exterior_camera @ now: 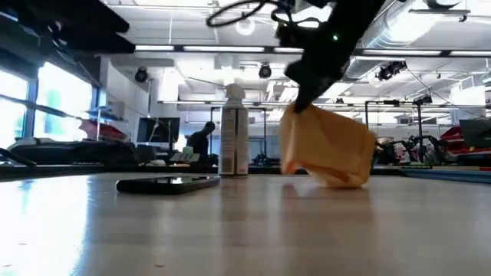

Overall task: Apply microfiber cloth
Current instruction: Wipe the front and back of the cellphone with the yellow microfiber cloth

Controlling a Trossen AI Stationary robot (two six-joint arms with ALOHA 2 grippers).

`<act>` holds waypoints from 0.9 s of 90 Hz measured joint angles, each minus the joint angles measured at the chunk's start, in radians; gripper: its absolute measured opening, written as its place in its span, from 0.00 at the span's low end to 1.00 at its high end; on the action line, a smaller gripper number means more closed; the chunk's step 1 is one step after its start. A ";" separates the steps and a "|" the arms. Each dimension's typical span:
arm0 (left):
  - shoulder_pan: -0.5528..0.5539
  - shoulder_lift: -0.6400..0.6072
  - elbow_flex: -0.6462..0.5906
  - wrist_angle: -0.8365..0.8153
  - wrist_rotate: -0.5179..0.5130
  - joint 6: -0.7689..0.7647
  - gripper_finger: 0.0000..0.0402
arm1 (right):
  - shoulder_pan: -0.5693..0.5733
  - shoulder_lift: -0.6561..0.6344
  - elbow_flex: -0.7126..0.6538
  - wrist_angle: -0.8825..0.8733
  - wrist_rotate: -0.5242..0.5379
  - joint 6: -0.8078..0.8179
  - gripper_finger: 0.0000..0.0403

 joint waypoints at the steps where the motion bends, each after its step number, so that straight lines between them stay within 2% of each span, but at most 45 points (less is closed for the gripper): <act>1: 0.005 -0.010 0.000 -0.010 0.009 0.001 0.46 | -0.005 0.000 0.000 -0.007 -0.001 0.000 0.00; 12: 0.070 -0.106 0.000 -0.071 0.099 0.045 0.40 | -0.068 -0.024 -0.051 0.029 -0.042 -0.046 0.00; 22: 0.132 -0.171 -0.037 -0.006 0.162 0.164 0.35 | -0.139 -0.116 -0.194 0.234 -0.182 -0.129 0.00; 31: 0.189 -0.220 -0.129 0.217 0.278 0.332 0.28 | -0.206 -0.235 -0.363 0.430 -0.278 -0.144 0.00; 40: 0.258 -0.259 -0.259 0.518 0.454 0.393 0.21 | -0.250 -0.369 -0.514 0.606 -0.279 -0.110 0.00; 46: 0.307 -0.285 -0.355 0.684 0.529 0.402 0.15 | -0.270 -0.433 -0.595 0.746 -0.282 -0.109 0.00; 58: 0.409 -0.310 -0.511 0.920 0.523 0.365 0.05 | -0.290 -0.472 -0.705 1.045 -0.367 -0.225 0.00; 67: 0.472 -0.322 -0.508 0.934 0.498 0.352 0.01 | -0.300 -0.447 -0.732 1.178 -0.476 -0.286 0.00; 81: 0.563 -0.333 -0.508 0.934 0.523 0.324 0.02 | -0.302 -0.357 -0.719 1.292 -0.575 -0.347 0.00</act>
